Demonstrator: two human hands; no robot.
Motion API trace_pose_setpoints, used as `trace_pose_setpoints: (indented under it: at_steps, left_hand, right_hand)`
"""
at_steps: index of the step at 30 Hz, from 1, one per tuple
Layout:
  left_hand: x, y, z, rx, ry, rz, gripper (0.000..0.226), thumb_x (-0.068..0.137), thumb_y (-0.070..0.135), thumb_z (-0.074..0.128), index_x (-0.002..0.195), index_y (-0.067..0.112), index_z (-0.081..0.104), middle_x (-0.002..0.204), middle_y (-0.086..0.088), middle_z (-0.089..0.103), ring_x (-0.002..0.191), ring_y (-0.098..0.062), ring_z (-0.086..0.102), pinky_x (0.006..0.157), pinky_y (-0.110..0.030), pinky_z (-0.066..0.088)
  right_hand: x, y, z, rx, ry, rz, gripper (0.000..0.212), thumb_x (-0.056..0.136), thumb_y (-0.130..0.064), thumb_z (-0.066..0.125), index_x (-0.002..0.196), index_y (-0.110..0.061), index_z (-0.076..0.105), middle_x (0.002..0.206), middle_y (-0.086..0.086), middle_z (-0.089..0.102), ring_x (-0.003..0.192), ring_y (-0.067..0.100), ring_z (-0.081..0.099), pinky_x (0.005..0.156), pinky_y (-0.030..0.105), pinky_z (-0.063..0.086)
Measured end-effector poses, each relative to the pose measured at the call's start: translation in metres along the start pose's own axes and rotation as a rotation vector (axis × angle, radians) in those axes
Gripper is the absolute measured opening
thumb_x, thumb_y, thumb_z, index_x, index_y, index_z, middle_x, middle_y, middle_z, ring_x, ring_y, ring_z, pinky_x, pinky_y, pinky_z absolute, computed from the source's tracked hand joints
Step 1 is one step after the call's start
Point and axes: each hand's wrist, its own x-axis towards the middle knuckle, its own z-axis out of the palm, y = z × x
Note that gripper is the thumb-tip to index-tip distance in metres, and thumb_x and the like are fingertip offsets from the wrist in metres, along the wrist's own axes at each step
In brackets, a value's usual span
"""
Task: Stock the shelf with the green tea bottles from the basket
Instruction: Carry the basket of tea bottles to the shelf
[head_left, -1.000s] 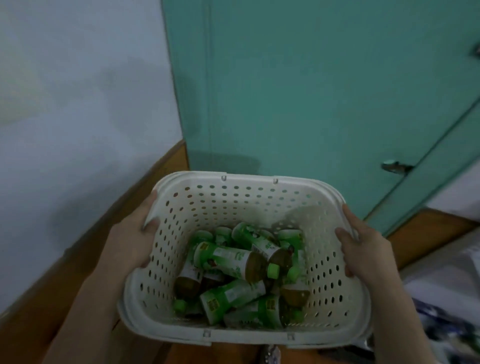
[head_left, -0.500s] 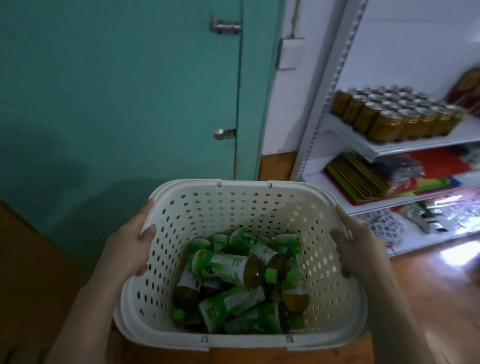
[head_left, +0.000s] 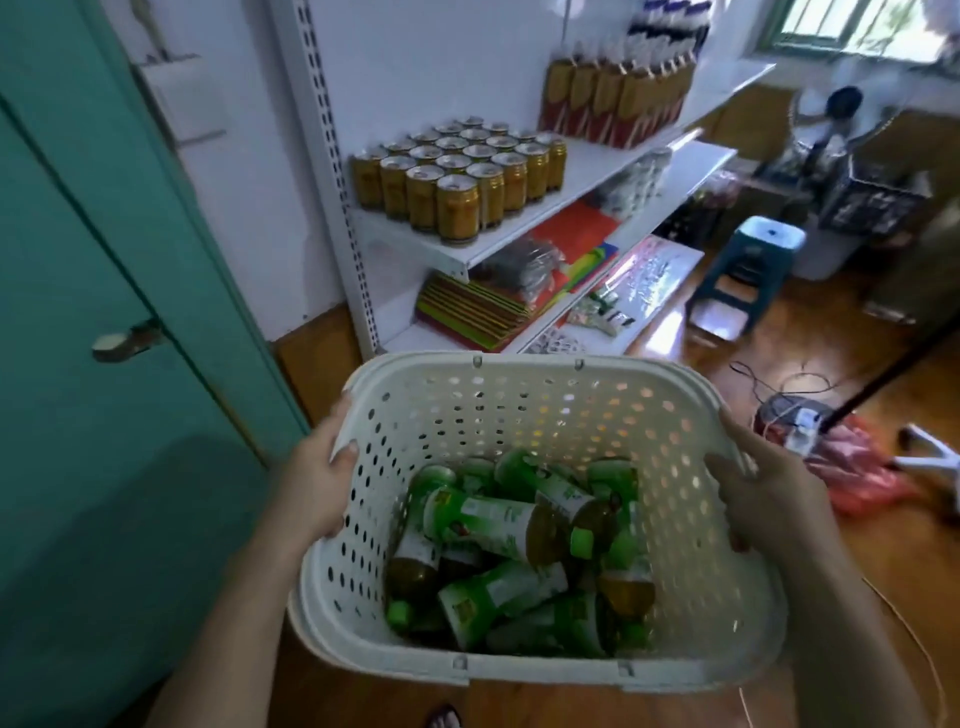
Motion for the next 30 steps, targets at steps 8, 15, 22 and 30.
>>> trace_pose_setpoints:
  at_steps: [8,15,22,30]
  left_hand:
    - [0.078,0.060,0.091,0.067,-0.286,0.170,0.063,0.114,0.028,0.049,0.160,0.066,0.027,0.070,-0.010,0.062,0.050,-0.025,0.054,0.045,-0.039,0.051]
    - [0.127,0.117,0.182,0.111,-0.422,0.239,0.063,0.114,0.026,0.050,0.161,0.064,0.029,0.062,-0.009,0.061,0.048,-0.027,0.055,0.045,-0.038,0.052]
    - [0.181,0.183,0.277,0.148,-0.427,0.288,0.062,0.113,0.027,0.051,0.161,0.062,0.032,0.108,-0.035,0.072,0.043,-0.023,0.055,0.043,-0.036,0.049]
    - [0.257,0.238,0.356,0.158,-0.453,0.297,0.064,0.113,0.029,0.051,0.157,0.071,0.028,0.052,-0.003,0.049,0.042,-0.026,0.050,0.043,-0.039,0.047]
  right_hand:
    - [-0.011,0.051,-0.040,0.051,0.158,0.288,0.056,0.105,-0.037,0.070,0.150,-0.063,0.050,0.090,-0.001,0.070,0.053,0.034,0.073,0.054,0.048,0.065]
    - [0.040,0.109,-0.064,0.037,0.279,0.386,0.054,0.105,-0.038,0.068,0.149,-0.064,0.050,0.085,0.009,0.077,0.047,0.030,0.071,0.054,0.043,0.062]
    - [0.132,0.157,-0.086,0.053,0.325,0.409,0.053,0.104,-0.045,0.067,0.149,-0.067,0.049,0.110,0.011,0.079,0.067,0.028,0.073,0.060,0.037,0.061]
    - [0.251,0.173,-0.111,0.110,0.372,0.379,0.054,0.104,-0.044,0.066,0.145,-0.074,0.047,0.112,0.006,0.080,0.060,0.021,0.071,0.064,0.040,0.064]
